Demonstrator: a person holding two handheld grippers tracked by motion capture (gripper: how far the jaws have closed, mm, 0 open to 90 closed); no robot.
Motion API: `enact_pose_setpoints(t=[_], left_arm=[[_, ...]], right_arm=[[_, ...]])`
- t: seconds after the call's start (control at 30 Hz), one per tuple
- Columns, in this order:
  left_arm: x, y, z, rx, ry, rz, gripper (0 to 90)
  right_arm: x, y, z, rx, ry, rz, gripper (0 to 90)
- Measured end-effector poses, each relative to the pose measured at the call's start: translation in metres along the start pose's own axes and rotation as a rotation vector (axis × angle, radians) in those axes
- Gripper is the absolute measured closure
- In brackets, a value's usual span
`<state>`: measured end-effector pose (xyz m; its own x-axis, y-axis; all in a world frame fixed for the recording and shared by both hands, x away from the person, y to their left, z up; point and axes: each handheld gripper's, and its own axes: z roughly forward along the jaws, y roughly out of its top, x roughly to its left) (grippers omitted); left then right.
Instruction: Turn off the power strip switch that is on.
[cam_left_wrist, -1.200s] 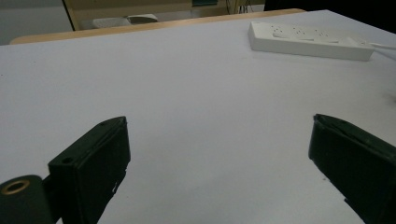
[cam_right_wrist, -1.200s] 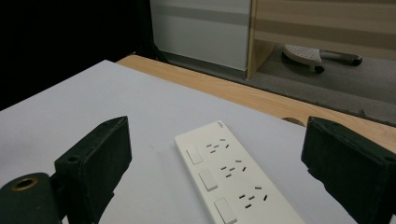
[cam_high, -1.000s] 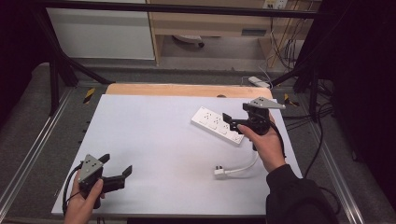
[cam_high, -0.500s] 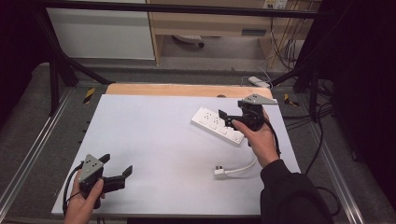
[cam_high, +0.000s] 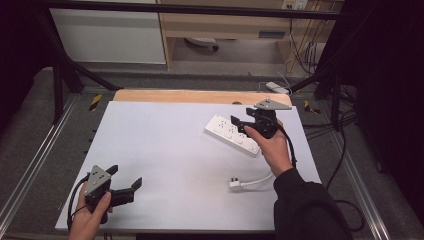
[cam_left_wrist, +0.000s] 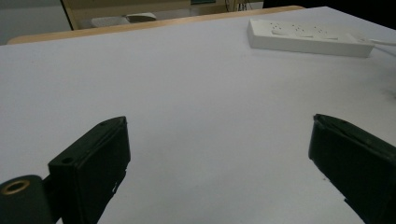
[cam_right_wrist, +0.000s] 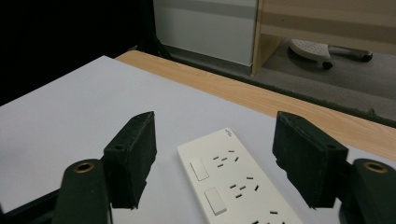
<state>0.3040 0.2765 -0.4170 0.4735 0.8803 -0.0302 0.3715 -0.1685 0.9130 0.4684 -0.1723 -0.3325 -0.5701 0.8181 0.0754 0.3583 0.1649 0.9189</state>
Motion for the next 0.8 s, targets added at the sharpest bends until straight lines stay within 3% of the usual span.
enact_pose_setpoints(t=[0.8], left_arm=[[0.000, 0.000, 0.000, -0.002, 0.002, 0.004, 5.4]], right_arm=[[0.008, -0.003, 0.028, 0.016, 0.026, -0.048, 72.2]])
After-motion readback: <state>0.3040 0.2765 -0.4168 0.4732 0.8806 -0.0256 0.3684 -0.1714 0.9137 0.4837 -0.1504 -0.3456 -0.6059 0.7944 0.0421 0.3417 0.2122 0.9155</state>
